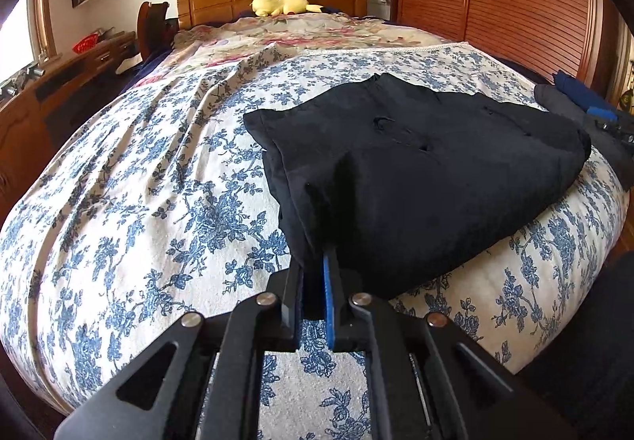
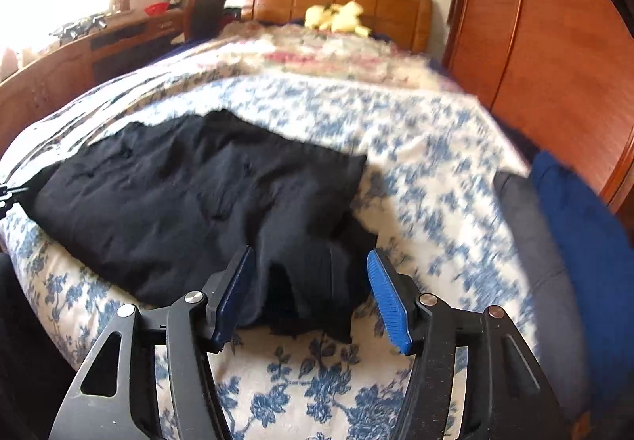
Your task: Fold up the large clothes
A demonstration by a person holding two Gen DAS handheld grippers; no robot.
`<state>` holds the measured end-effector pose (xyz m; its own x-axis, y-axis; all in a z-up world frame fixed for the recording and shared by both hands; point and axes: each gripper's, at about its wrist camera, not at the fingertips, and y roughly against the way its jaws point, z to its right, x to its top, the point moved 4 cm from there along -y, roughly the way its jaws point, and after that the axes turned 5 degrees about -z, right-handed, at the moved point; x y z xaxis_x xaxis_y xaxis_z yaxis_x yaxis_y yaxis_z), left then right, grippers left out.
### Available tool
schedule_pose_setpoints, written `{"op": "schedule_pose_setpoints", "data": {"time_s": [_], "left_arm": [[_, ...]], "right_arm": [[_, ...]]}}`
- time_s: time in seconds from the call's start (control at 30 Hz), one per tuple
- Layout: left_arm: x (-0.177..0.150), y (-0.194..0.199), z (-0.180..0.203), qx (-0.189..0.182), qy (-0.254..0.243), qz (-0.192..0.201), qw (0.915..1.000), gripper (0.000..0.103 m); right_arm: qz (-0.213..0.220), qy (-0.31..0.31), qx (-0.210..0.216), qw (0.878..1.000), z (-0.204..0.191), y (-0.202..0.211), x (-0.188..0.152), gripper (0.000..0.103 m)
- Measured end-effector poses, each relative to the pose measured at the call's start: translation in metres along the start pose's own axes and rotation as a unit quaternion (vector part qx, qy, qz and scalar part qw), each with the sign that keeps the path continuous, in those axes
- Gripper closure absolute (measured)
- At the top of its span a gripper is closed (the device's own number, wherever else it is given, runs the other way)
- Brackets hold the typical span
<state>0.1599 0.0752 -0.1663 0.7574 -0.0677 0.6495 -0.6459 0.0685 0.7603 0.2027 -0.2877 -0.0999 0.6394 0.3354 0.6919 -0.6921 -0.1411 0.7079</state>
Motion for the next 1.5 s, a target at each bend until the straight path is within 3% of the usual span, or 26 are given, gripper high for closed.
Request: {"op": "schedule_pose_setpoints", "data": {"time_s": [0.2, 0.37, 0.5, 0.67, 1.5], "left_arm": [[-0.006, -0.006, -0.001, -0.005, 0.014, -0.005, 0.9999, 0.096], [-0.006, -0.010, 0.000, -0.002, 0.016, -0.008, 0.9998, 0.096], [-0.009, -0.011, -0.001, -0.005, 0.016, -0.010, 0.9998, 0.095], [-0.012, -0.010, -0.003, -0.010, 0.027, -0.012, 0.9995, 0.091], [-0.030, -0.010, -0.011, -0.010, 0.063, -0.040, 0.9971, 0.081]], "right_arm": [[0.025, 0.024, 0.069, 0.997, -0.058, -0.009, 0.026, 0.042], [0.003, 0.032, 0.126, 0.992, -0.118, -0.054, 0.039, 0.042], [-0.028, 0.055, 0.132, 0.989, -0.146, -0.079, 0.030, 0.042], [-0.062, 0.073, 0.131, 0.987, -0.154, -0.103, 0.006, 0.041], [-0.048, 0.089, 0.124, 0.987, -0.156, -0.101, -0.004, 0.041]]}}
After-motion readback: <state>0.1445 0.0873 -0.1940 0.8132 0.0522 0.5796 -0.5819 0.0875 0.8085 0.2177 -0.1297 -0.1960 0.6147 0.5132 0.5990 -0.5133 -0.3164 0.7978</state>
